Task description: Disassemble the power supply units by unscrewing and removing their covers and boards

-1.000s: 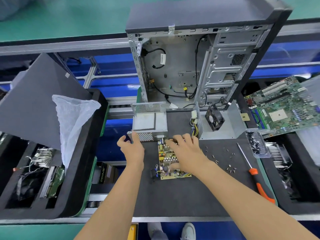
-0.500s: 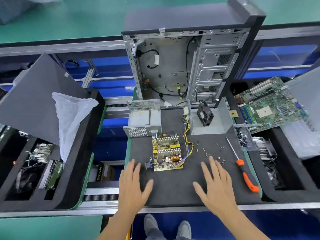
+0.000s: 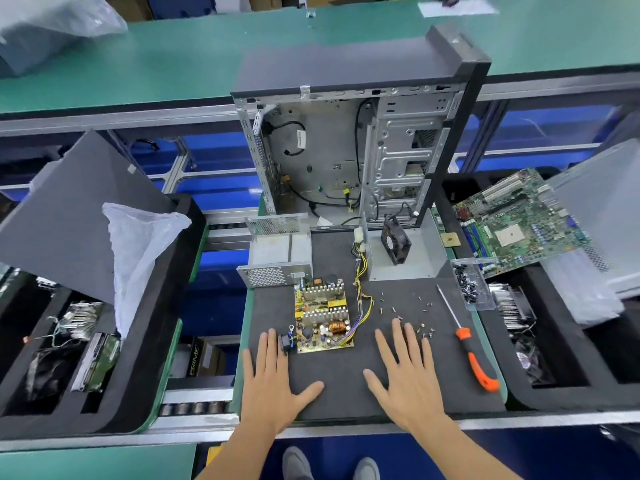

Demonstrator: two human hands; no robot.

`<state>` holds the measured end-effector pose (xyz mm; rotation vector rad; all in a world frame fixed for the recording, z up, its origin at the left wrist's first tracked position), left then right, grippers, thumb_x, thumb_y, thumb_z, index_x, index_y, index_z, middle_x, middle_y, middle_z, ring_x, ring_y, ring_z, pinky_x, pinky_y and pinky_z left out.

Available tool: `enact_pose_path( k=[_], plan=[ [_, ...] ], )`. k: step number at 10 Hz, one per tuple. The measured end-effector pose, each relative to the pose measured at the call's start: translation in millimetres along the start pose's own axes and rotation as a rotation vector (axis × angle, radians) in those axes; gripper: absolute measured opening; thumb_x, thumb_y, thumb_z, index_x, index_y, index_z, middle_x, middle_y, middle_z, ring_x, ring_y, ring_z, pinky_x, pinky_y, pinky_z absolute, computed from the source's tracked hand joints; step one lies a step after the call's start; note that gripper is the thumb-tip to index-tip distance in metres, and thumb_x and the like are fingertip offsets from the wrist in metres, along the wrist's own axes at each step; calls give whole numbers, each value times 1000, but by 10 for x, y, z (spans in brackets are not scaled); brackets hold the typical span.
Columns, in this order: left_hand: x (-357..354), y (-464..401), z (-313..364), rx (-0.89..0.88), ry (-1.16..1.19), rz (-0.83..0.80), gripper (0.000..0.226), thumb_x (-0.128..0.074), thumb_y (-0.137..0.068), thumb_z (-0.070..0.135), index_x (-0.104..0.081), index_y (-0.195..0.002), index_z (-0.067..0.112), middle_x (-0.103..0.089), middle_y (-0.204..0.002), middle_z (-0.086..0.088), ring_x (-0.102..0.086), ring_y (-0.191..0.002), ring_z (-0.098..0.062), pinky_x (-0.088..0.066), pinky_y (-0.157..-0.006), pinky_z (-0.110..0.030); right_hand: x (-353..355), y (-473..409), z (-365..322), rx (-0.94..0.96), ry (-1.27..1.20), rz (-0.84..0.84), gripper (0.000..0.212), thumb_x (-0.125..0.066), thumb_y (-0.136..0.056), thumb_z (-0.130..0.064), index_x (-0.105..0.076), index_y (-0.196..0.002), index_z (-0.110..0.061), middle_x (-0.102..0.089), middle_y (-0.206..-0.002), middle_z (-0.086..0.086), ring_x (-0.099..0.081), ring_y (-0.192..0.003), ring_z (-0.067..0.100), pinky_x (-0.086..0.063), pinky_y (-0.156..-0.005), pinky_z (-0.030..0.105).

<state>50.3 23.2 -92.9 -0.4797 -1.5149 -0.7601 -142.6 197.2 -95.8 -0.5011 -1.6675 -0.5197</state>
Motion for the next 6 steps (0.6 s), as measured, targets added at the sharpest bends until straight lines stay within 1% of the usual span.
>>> enact_pose_path(
  k=[1, 2, 3, 4, 5, 6],
  plan=[
    [-24, -10, -11, 0, 16, 21, 114, -31, -77, 91, -49, -145, 1, -30, -160, -16, -28, -149, -32, -17, -116, -57, -4, -8, -5, -1, 0, -18, 75, -39, -92, -63, -31, -155, -24, -17, -164, 8, -14, -151, 33, -20, -117, 57],
    [-58, -23, -23, -7, 55, 40, 113, -34, -76, 90, -50, -144, 1, -33, -160, -16, -30, -148, -32, -20, -116, -58, -30, -12, -2, 14, 3, -5, 75, -41, -91, -63, -33, -154, -23, -20, -163, 9, -15, -151, 33, -22, -116, 58],
    [-55, -37, -16, -29, 62, 93, 114, -41, -73, 89, -51, -143, 0, -37, -157, -17, -33, -145, -32, -22, -114, -58, -16, -18, -2, 30, 24, 25, 75, -42, -91, -63, -32, -154, -23, -19, -164, 8, -14, -151, 32, -23, -116, 57],
    [-71, -44, -40, -28, 88, 112, 115, -45, -70, 89, -50, -144, 1, -38, -156, -18, -21, -150, -28, -21, -115, -57, 30, -1, -36, 22, 32, 41, 76, -43, -90, -63, -33, -154, -23, -21, -163, 9, -16, -151, 32, -24, -115, 57],
    [-97, -90, -41, -70, 144, 145, 122, -45, -68, 92, -28, -156, 9, -25, -164, -13, 1, -156, -23, -14, -117, -54, 44, -59, -19, 59, 20, 147, 84, -53, -82, -63, -37, -152, -20, -24, -162, 7, -19, -150, 32, -28, -113, 56],
    [-204, -258, -93, -105, 228, 202, 119, -36, -71, 95, -7, -161, 23, -3, -169, -4, -19, -152, -31, -23, -113, -57, 106, -38, -86, 80, -43, 269, 95, -62, -66, -63, -37, -148, -21, -17, -164, 2, -11, -152, 26, -29, -109, 51]
  ],
)
Point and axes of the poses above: each hand's wrist, its own y-axis away from the middle knuckle, its own x-axis out of the back of the hand, z = x × y, the point moved 5 cm from there along -y, towards the middle knuckle
